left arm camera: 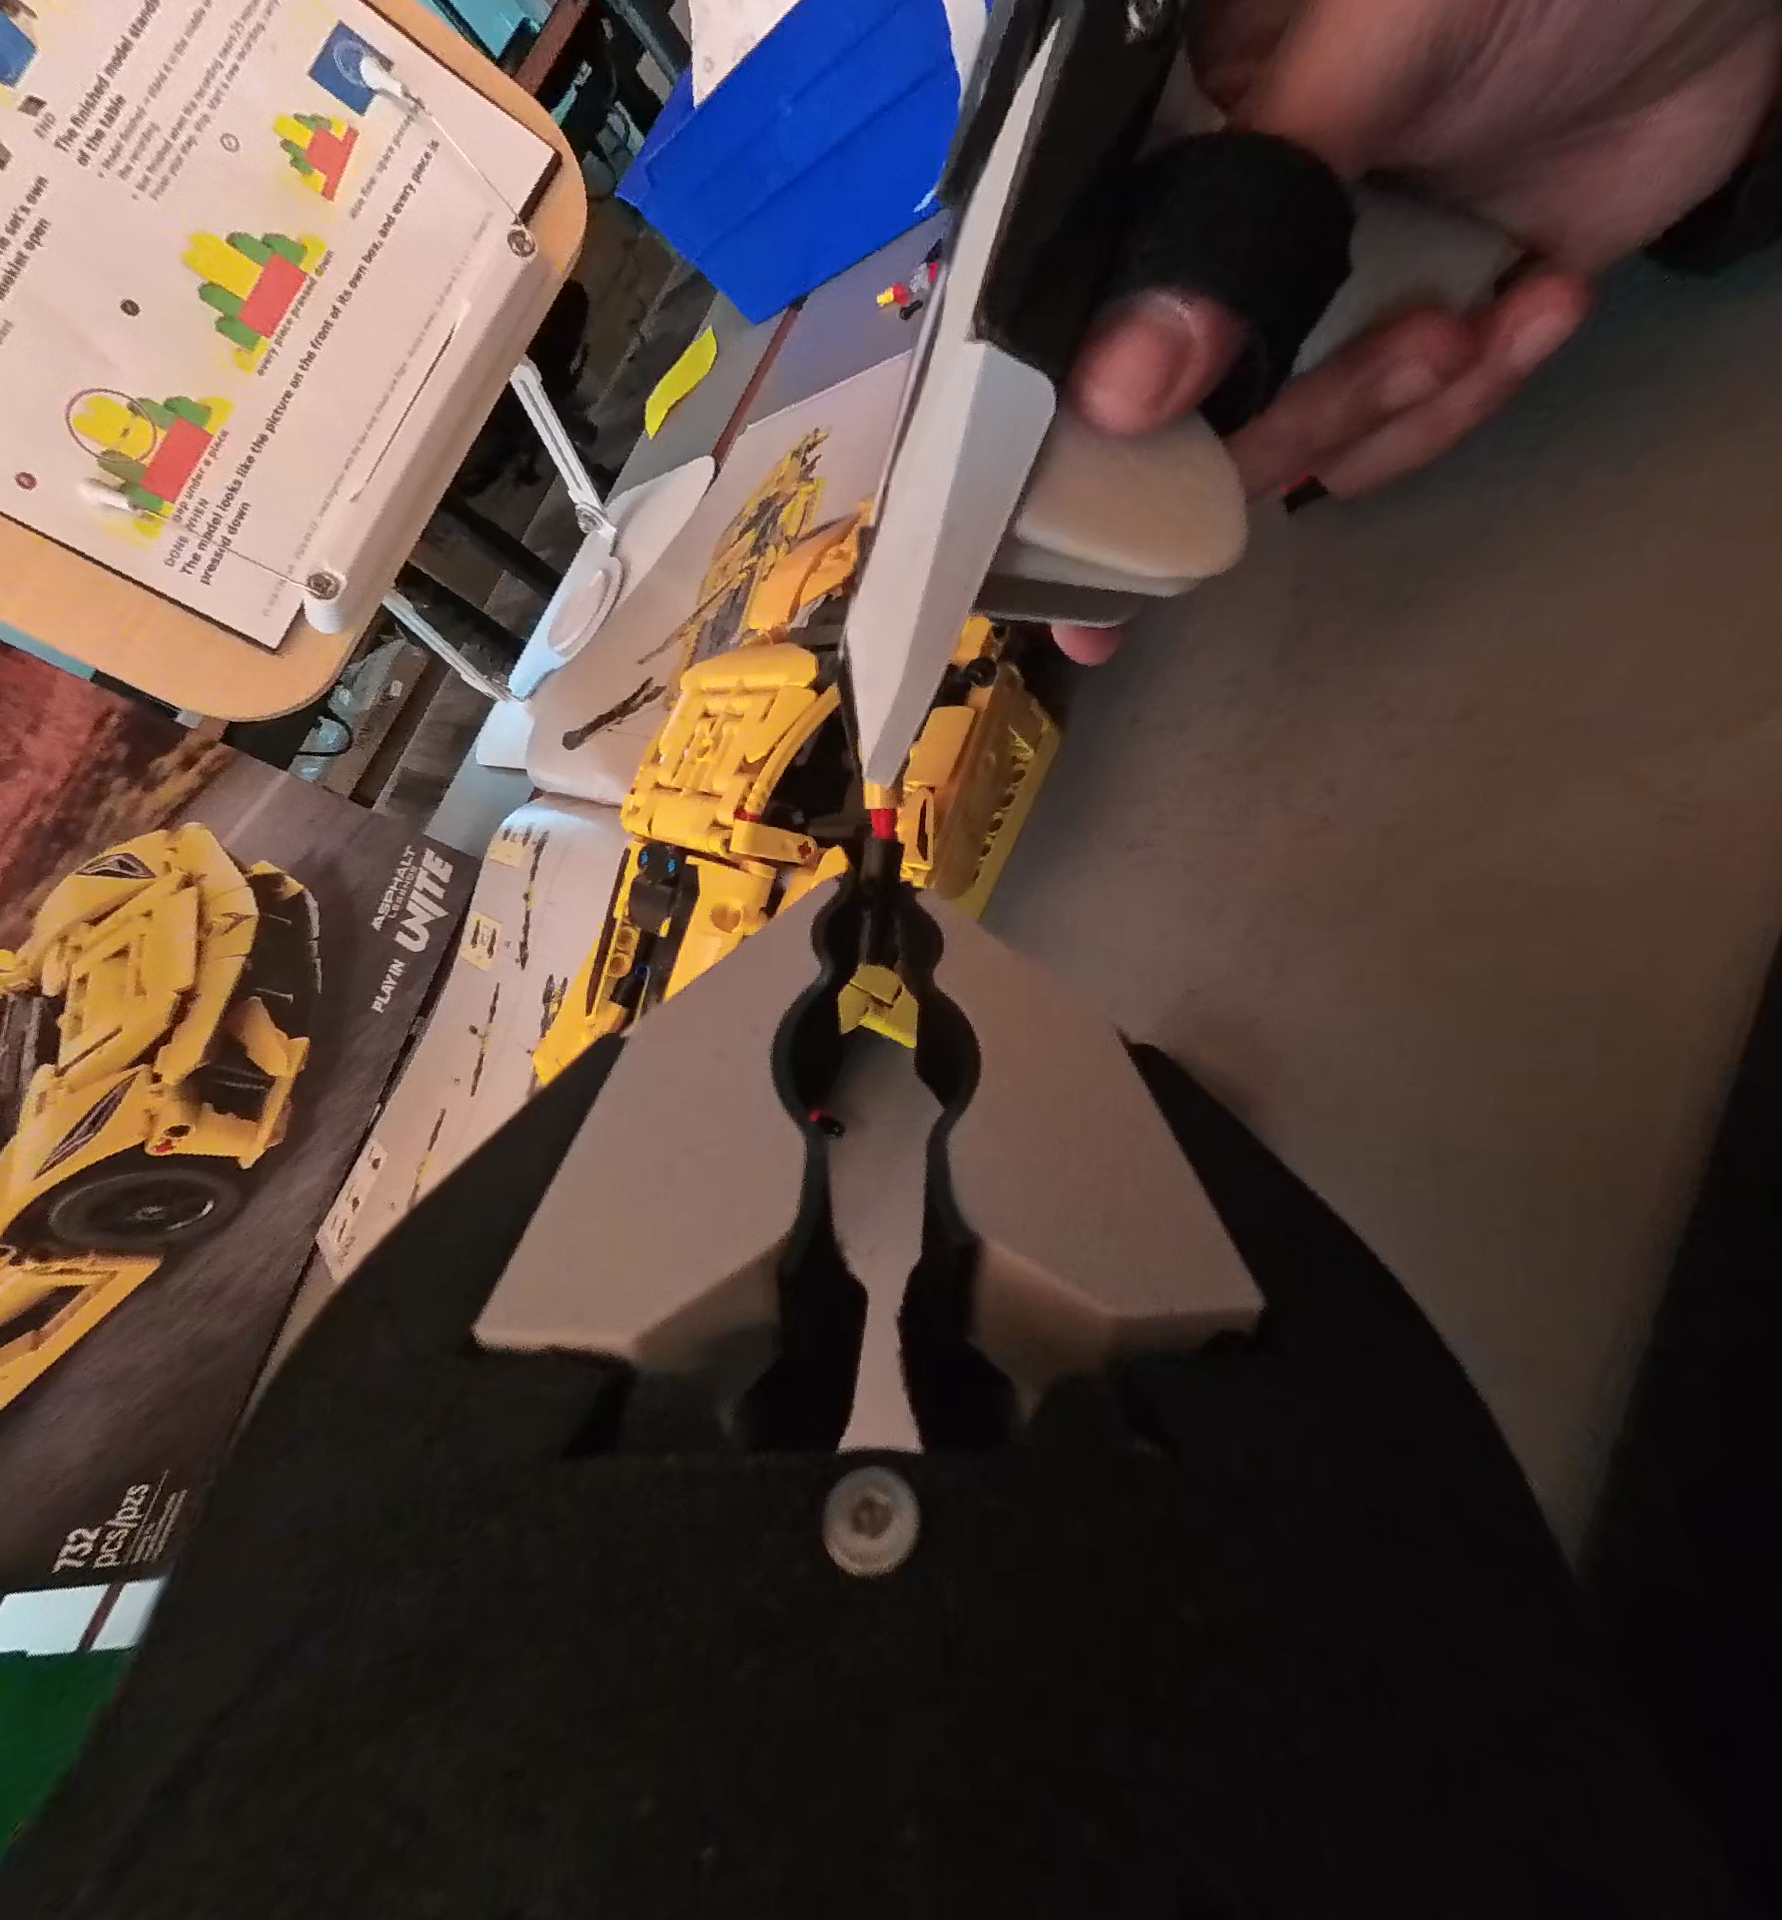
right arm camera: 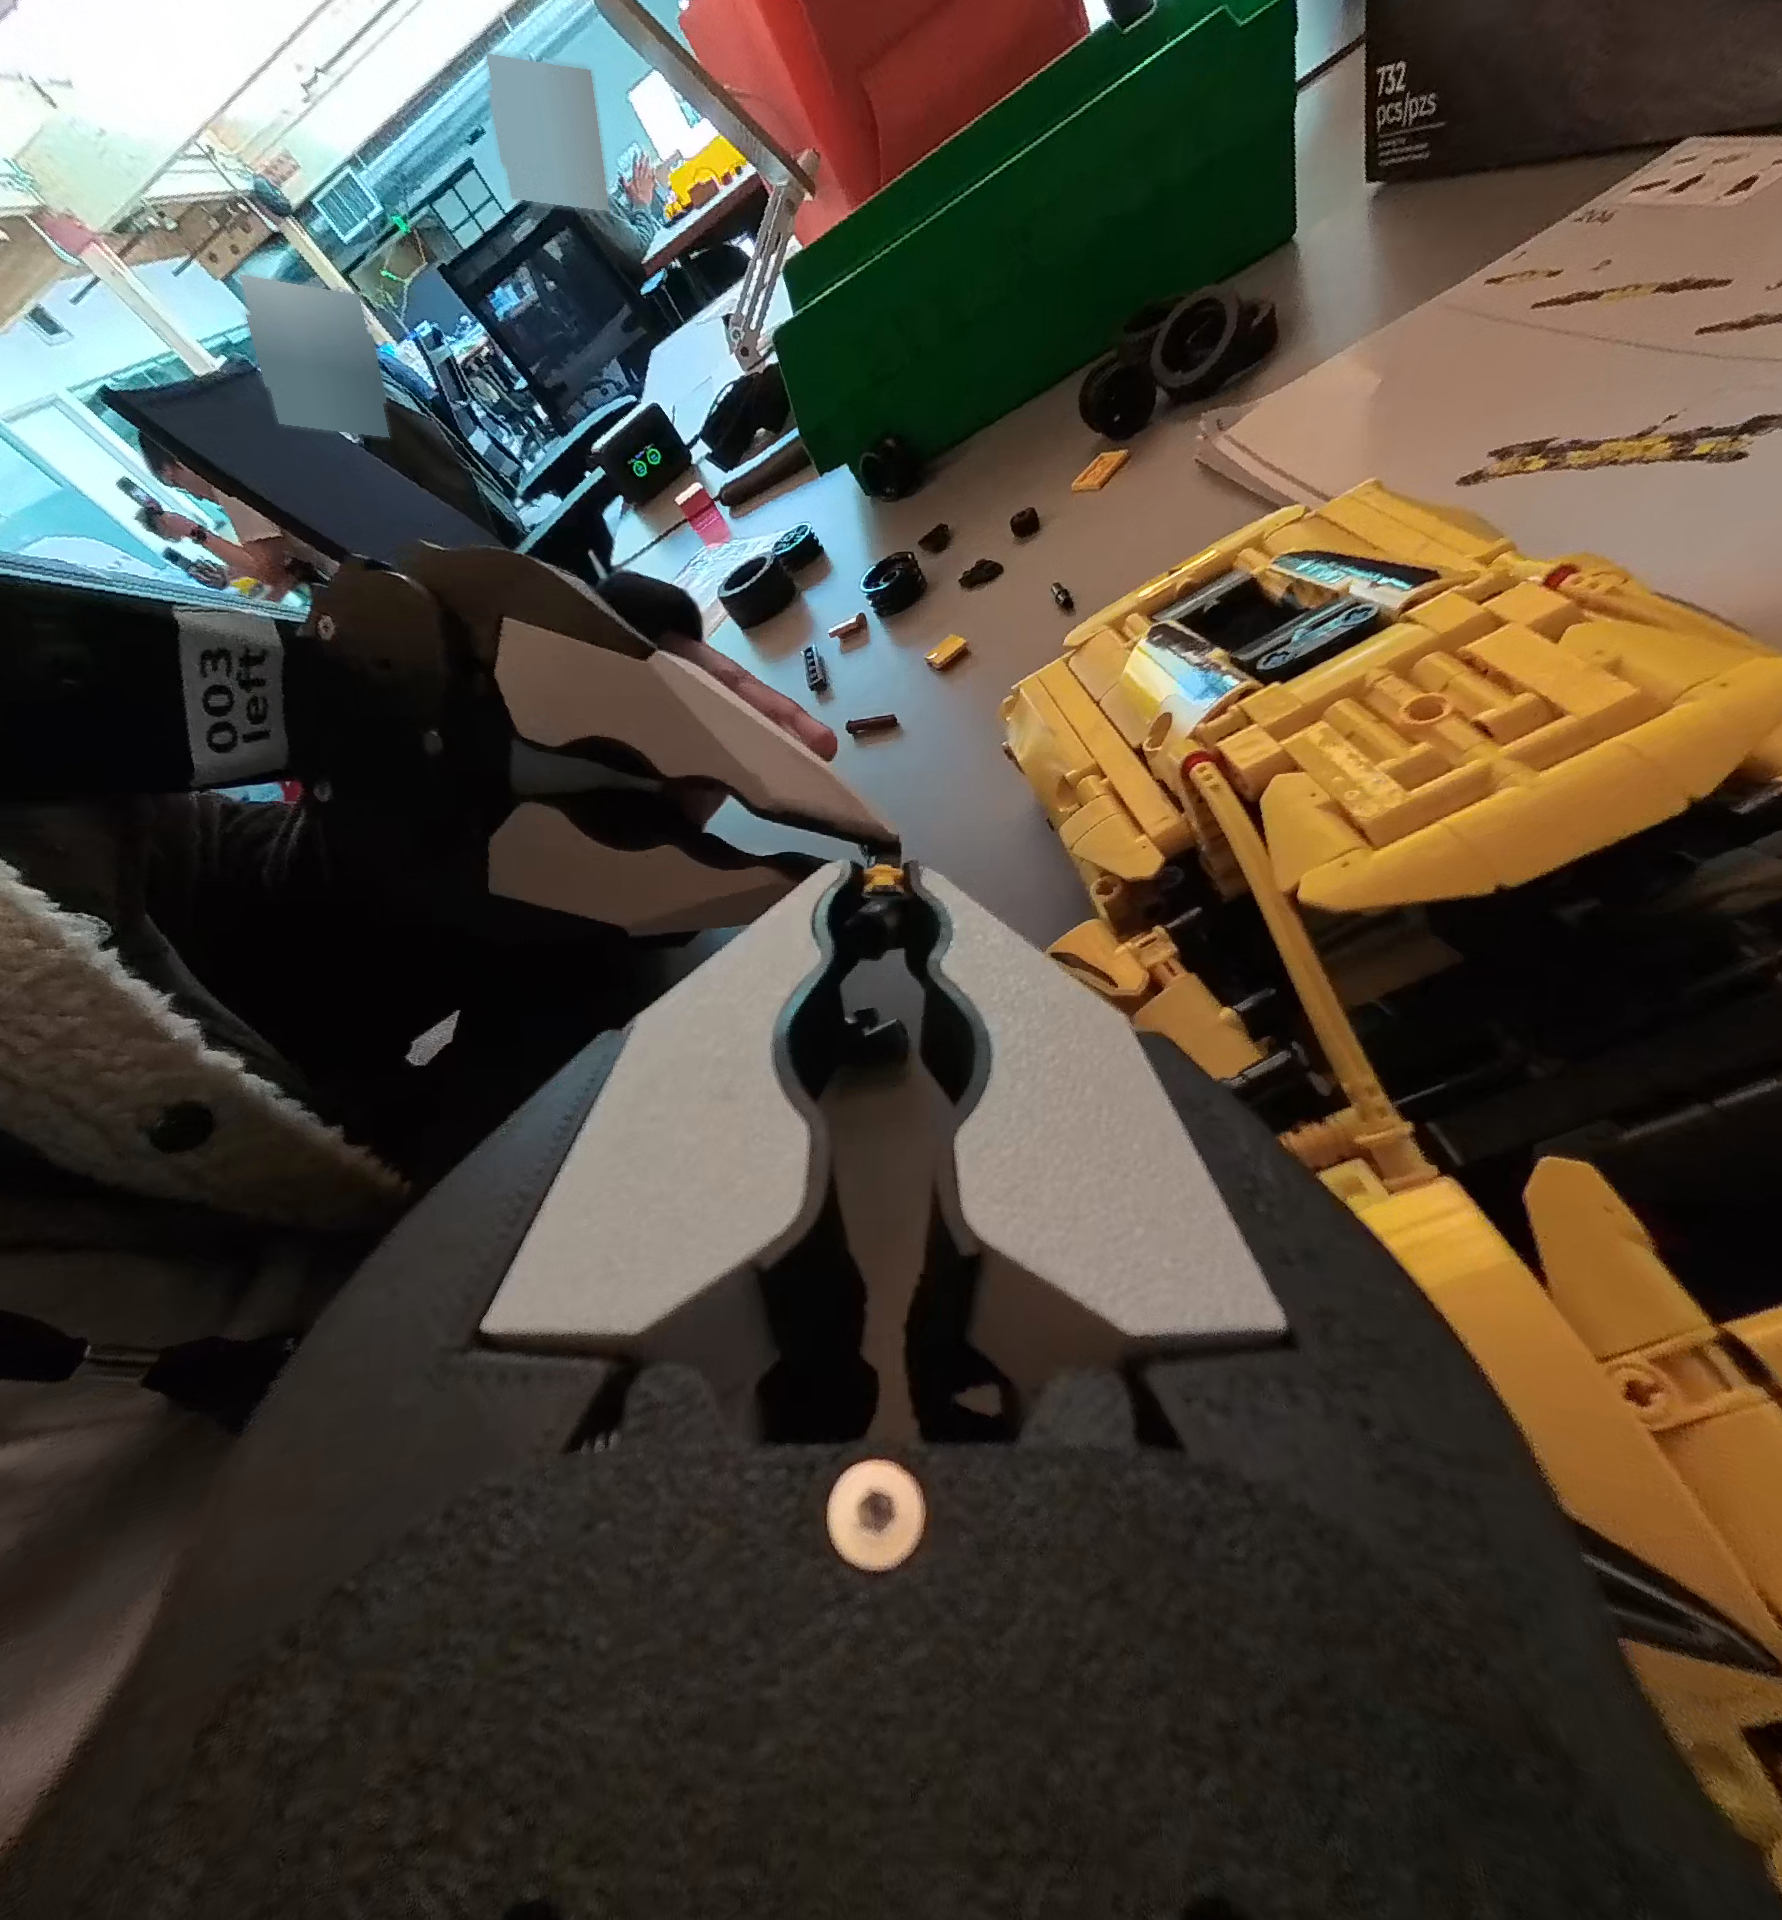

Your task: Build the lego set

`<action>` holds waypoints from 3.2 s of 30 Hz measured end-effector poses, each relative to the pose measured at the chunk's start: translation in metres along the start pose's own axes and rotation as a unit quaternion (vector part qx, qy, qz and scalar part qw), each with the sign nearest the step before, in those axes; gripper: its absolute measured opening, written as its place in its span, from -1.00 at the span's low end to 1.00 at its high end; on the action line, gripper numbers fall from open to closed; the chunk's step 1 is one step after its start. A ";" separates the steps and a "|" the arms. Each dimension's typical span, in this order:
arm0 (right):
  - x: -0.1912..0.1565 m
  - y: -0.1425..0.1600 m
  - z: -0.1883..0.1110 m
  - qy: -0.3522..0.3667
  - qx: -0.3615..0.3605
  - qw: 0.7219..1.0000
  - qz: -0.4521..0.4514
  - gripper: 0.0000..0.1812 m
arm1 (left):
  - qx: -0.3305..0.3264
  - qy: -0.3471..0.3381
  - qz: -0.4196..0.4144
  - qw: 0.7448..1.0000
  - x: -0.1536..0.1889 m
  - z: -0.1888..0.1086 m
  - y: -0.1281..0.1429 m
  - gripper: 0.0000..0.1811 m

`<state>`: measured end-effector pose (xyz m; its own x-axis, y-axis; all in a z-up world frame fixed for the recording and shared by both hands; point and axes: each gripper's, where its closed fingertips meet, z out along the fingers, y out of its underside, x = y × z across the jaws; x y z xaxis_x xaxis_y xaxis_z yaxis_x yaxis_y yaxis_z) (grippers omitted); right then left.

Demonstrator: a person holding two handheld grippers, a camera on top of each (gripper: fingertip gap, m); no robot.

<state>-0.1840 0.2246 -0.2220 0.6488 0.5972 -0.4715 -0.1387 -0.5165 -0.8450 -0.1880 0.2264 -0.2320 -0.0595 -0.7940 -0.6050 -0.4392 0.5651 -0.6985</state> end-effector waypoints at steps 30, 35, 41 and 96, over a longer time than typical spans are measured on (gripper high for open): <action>0.007 0.001 0.009 0.112 -0.018 0.984 -0.139 -0.92 | 0.006 0.099 -0.251 0.963 0.001 0.007 0.009 -0.96; 0.008 0.003 0.011 0.135 -0.029 0.977 -0.165 -0.91 | -0.006 0.105 -0.256 0.961 0.004 0.009 0.012 -0.95; 0.008 0.002 0.009 0.126 -0.028 0.981 -0.144 -0.91 | -0.008 0.089 -0.225 0.970 0.003 0.009 0.010 -0.94; -0.042 -0.009 -0.008 -0.103 0.031 0.993 -0.047 -0.92 | 0.172 0.334 -0.453 0.808 0.012 -0.032 -0.035 -0.94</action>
<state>-0.2038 0.1993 -0.1923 0.4954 0.7570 -0.4260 -0.1343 -0.4178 -0.8986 -0.2021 0.1898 -0.2024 -0.3744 -0.7957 0.4762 -0.3044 -0.3796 -0.8736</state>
